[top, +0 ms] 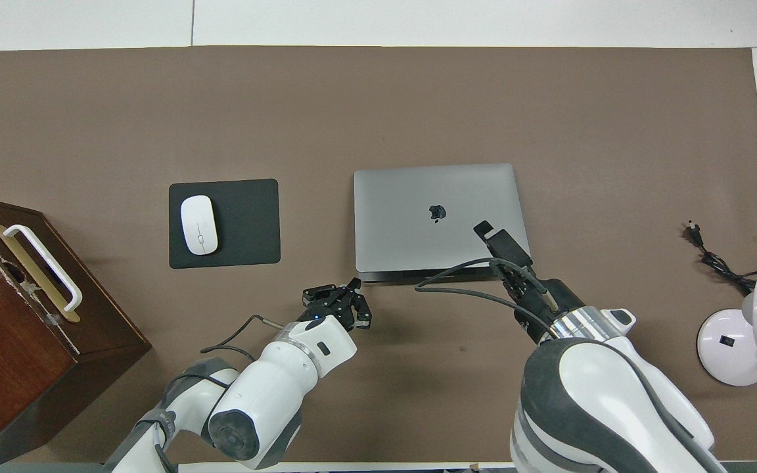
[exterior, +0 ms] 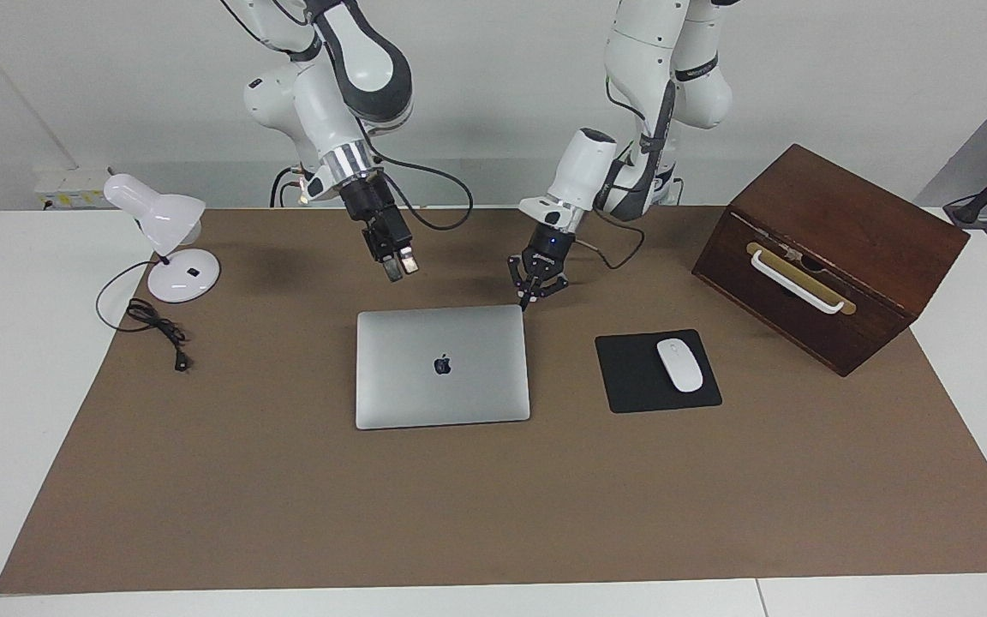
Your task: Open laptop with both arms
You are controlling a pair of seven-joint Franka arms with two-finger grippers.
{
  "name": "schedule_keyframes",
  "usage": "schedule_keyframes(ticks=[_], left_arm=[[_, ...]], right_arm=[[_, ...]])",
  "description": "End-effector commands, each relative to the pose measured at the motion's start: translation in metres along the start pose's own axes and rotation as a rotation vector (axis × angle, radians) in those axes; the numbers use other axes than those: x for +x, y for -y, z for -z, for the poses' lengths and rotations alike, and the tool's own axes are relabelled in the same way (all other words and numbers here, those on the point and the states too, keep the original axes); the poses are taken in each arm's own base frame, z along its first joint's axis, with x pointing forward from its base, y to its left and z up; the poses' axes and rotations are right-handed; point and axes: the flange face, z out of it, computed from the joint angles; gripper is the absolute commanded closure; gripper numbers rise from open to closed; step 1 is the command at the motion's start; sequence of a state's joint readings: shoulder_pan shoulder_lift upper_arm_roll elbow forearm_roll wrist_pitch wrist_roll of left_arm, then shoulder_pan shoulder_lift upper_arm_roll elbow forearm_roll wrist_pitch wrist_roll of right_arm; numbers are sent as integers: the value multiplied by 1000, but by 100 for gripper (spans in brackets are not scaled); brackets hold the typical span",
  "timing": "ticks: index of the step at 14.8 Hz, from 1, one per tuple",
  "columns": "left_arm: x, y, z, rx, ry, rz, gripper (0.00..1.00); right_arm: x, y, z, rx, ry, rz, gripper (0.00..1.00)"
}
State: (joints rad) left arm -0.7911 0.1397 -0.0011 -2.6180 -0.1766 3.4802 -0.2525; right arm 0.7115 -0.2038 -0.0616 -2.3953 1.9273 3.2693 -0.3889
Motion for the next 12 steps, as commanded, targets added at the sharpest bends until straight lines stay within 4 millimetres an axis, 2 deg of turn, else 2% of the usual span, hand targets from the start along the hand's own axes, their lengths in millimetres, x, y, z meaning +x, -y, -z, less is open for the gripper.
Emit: schedule_keyframes(ticks=[1,4,9,12], left_arm=[[8,2,-10,7,-26,25,100],[16,0,-18,7,-35,33,100],[12,3,-30,17,-19,28,100],[19,0,-39,14,-27,20,100]], right_arm=[[-11,-11,-3,-37,-7,-11,0],[-32,-29,-16,-106,-6,-1,0],[-37,-44,-28,-155,-10,6,0],[-38,-53,-38,-183,-9,14,0]])
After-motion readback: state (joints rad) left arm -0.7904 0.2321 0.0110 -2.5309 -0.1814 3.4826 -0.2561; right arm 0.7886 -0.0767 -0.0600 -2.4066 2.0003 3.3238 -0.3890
